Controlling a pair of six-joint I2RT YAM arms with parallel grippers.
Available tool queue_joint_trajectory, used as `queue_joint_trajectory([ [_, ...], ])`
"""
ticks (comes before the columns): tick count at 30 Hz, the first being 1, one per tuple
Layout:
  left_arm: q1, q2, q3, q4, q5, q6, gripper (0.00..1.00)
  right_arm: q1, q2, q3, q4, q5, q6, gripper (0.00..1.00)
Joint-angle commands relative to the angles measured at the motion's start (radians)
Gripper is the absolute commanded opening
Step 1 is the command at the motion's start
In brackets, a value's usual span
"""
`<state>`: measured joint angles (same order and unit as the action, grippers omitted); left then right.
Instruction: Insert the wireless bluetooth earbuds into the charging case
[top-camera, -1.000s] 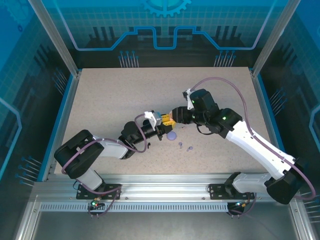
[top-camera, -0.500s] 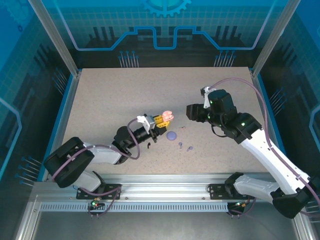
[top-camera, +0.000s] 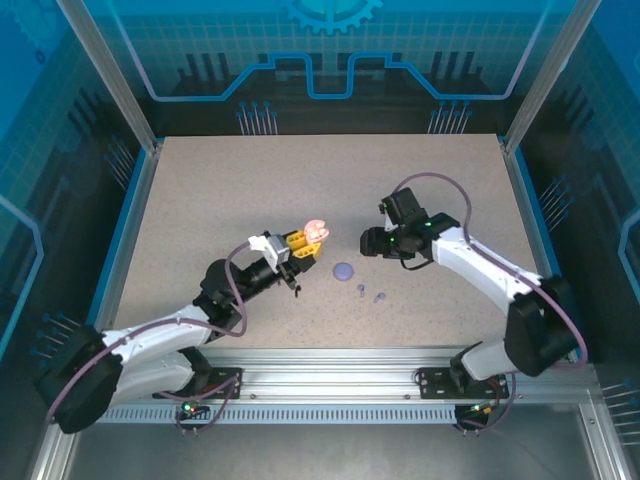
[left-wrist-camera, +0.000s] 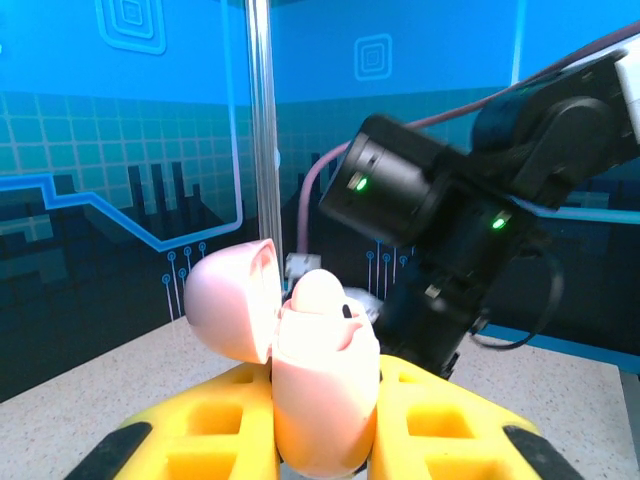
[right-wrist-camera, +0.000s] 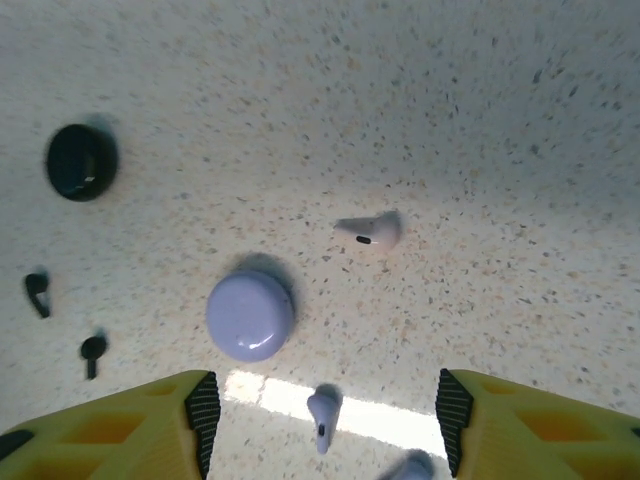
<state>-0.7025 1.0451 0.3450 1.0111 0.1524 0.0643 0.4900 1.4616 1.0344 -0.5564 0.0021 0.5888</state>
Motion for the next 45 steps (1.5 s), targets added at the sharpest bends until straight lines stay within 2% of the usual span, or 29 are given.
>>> queue_joint_trajectory([
  [1,-0.005,-0.06,0.02,-0.125,-0.021,0.033,0.03,0.0,0.077,0.013,0.061,-0.024,0.048,0.63],
  [7,-0.006,-0.11,0.017,-0.176,-0.03,0.04,0.03,0.006,0.209,0.043,0.091,-0.028,0.083,0.67],
  [15,-0.006,-0.132,0.014,-0.205,-0.04,0.044,0.02,0.025,0.306,0.086,0.105,-0.031,0.085,0.68],
  [27,-0.006,-0.15,0.012,-0.223,-0.051,0.053,0.03,0.04,0.362,0.136,0.073,0.007,0.104,0.68],
  [45,-0.006,-0.156,0.008,-0.235,-0.06,0.059,0.03,0.05,0.415,0.172,0.086,-0.001,0.095,0.68],
])
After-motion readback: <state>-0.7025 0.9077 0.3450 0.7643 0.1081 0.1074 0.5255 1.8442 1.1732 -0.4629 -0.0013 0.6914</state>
